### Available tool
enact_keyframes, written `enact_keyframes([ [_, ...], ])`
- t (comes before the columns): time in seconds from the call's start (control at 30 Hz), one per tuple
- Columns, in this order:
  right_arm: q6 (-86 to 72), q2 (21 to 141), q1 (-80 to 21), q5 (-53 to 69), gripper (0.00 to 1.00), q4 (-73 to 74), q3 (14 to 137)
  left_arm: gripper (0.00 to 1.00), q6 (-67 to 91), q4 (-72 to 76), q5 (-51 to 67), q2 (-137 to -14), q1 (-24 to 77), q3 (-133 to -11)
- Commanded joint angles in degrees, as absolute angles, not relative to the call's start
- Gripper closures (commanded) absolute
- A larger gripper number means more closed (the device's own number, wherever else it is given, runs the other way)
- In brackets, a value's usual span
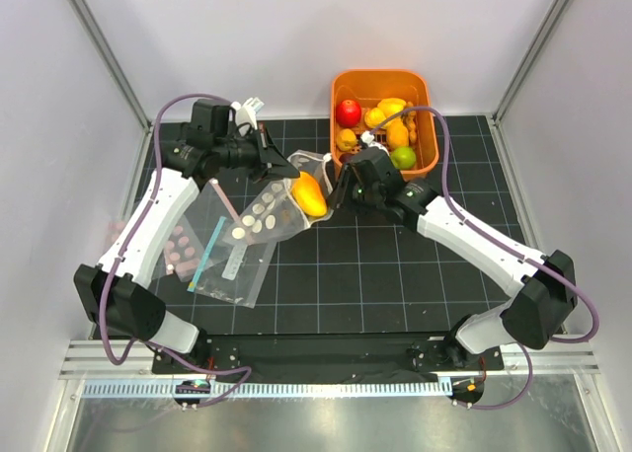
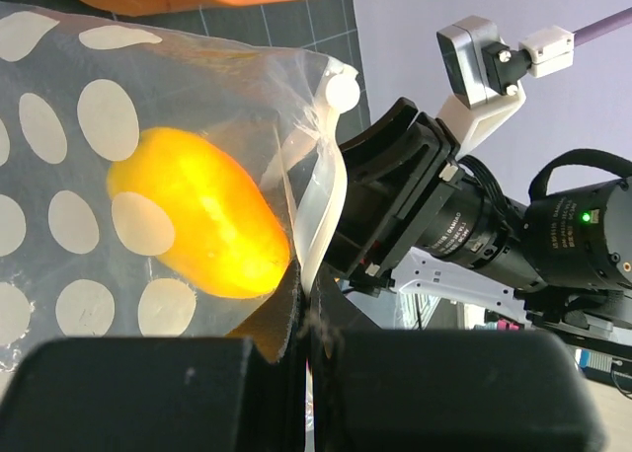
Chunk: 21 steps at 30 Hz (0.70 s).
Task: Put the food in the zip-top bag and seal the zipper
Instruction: Place the fake fruit in the zipper food storage bag.
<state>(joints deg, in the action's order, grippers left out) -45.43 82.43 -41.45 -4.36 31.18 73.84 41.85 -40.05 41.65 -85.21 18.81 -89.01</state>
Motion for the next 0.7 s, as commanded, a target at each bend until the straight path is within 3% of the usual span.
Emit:
enact_keyframes([
  [0.0, -46.3, 79.6, -41.0, -4.1, 0.62, 27.5, 73.6, 1.00, 42.7, -37.3, 44.1, -83.0, 18.3, -89.1],
  [0.27, -44.8, 80.2, -41.0, -2.0, 0.99, 26.5, 76.2, 1.00, 41.6, -37.0, 43.2, -83.1, 18.2, -87.5],
  [0.4, -40.9, 83.0, -41.0, -3.9, 0.99, 32.9, 82.3, 1.00, 37.3, -41.5, 40.5, -84.2, 18.0, -88.1],
  [0.6, -31.7, 98.3, -41.0, -13.7, 0.99, 67.4, 107.9, 1.00, 25.2, -56.3, 27.2, -87.4, 18.0, -96.5],
  [0.67, -30.3, 99.4, -41.0, -15.7, 0.99, 70.3, 111.3, 1.00, 23.1, -59.7, 20.5, -88.2, 17.9, -98.7],
])
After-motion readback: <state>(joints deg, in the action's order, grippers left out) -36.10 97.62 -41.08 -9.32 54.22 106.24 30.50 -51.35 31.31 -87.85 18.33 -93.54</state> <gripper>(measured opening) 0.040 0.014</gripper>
